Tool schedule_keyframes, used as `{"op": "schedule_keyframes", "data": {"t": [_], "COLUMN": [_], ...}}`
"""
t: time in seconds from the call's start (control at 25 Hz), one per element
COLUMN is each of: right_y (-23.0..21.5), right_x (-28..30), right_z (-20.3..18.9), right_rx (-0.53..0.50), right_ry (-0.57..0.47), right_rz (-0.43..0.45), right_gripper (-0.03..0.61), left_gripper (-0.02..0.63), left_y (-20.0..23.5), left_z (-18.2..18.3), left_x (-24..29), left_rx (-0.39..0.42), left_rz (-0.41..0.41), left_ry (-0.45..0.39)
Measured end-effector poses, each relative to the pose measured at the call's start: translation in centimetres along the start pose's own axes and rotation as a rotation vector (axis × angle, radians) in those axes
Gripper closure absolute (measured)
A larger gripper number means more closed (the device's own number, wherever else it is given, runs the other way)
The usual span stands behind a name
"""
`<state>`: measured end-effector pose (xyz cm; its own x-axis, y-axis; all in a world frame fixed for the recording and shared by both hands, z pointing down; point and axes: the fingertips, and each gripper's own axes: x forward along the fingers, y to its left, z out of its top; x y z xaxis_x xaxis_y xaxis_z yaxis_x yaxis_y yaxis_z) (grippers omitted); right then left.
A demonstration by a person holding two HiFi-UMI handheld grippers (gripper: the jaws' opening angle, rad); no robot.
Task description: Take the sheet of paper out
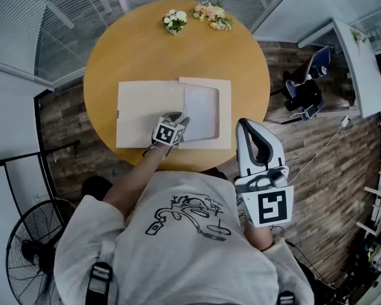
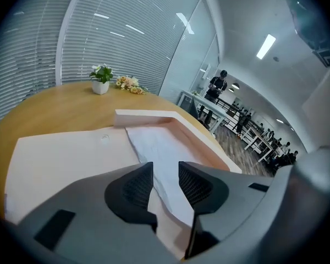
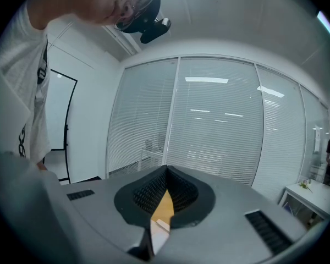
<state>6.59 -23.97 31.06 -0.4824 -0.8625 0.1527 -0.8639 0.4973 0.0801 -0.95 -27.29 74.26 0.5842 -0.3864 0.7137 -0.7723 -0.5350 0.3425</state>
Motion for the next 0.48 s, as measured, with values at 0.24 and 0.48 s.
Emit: {"op": "schedule_keyframes", "data": {"t": [0.24,0.48], "right_y": [-0.3,-0.5], "right_x": [0.2,0.9], "right_z": [-0.4,-0.8], "right_rx": [0.009,0.021], "right_ry": [0.004,0.011], "right_rz": [0.0,0.001], "right_gripper": [0.571,0.571], "left_gripper": [0.434,0.416], "left_y": [0.7,1.5], "left_z": [-0.8,-1.1], "left_x": [2.0,3.5], "left_rx": [-0.01,-0.003], "left_rz": [0.02,0.044], "left_ry": [0.046,0.077]}}
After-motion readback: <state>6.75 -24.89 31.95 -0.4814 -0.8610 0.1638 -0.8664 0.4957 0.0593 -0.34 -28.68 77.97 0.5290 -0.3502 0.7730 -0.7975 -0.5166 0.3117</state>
